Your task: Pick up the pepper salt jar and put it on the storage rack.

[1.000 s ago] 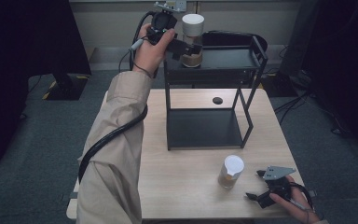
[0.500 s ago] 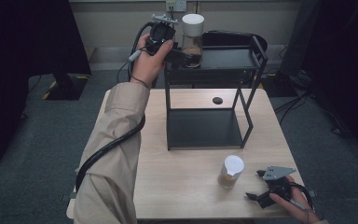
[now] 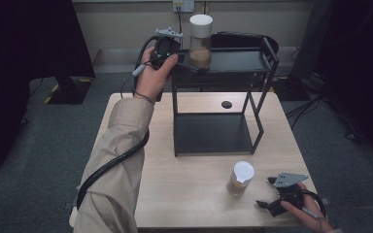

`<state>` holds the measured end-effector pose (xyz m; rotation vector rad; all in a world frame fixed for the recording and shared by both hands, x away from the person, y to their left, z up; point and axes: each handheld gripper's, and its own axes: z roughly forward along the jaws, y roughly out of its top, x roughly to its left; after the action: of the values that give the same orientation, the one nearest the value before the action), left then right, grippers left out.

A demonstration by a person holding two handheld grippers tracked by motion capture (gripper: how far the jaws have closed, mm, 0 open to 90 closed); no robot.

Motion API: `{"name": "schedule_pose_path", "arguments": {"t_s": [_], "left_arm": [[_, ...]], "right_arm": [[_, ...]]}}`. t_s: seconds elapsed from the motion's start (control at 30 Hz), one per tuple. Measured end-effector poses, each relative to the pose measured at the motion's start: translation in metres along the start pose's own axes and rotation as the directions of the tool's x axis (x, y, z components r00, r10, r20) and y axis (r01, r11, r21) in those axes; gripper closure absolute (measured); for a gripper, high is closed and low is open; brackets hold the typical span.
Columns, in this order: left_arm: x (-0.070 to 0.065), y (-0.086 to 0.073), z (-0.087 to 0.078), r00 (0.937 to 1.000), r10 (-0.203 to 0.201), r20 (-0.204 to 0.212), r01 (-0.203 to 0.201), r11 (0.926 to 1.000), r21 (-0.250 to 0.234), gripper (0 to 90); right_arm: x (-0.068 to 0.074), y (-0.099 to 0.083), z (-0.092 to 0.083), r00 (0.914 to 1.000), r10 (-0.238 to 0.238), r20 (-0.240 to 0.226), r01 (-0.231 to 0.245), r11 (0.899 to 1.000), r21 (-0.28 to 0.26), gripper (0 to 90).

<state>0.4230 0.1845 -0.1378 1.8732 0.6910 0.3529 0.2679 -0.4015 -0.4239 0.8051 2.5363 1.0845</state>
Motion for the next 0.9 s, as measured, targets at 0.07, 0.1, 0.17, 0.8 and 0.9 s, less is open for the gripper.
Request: {"name": "schedule_pose_path", "arguments": {"t_s": [0.07,0.1,0.17,0.8,0.9], "left_arm": [[-0.001,-0.002,-0.001,1.0000,0.000,0.000,0.000,1.0000,-0.001,0.9],[-0.001,-0.004,-0.002,1.0000,0.002,0.002,-0.002,1.0000,-0.002,0.9],[-0.001,-0.008,-0.002,1.0000,0.001,0.005,-0.001,1.0000,-0.004,0.9],[0.001,-0.042,0.002,0.9990,-0.004,0.046,0.003,1.0000,0.005,0.9],[0.001,-0.050,0.002,0.9987,-0.005,0.050,0.004,1.0000,0.003,0.9]], "right_arm": [[0.000,0.000,0.000,1.0000,0.000,0.000,0.000,1.000,0.000,0.0],[0.000,0.000,0.000,1.0000,0.000,0.000,0.000,1.000,0.000,0.0],[0.000,0.000,0.000,1.0000,0.000,0.000,0.000,1.000,0.000,0.0],[0.000,0.000,0.000,1.0000,0.000,0.000,0.000,1.000,0.000,0.0],[0.000,0.000,0.000,1.0000,0.000,0.000,0.000,1.000,0.000,0.0]]}}
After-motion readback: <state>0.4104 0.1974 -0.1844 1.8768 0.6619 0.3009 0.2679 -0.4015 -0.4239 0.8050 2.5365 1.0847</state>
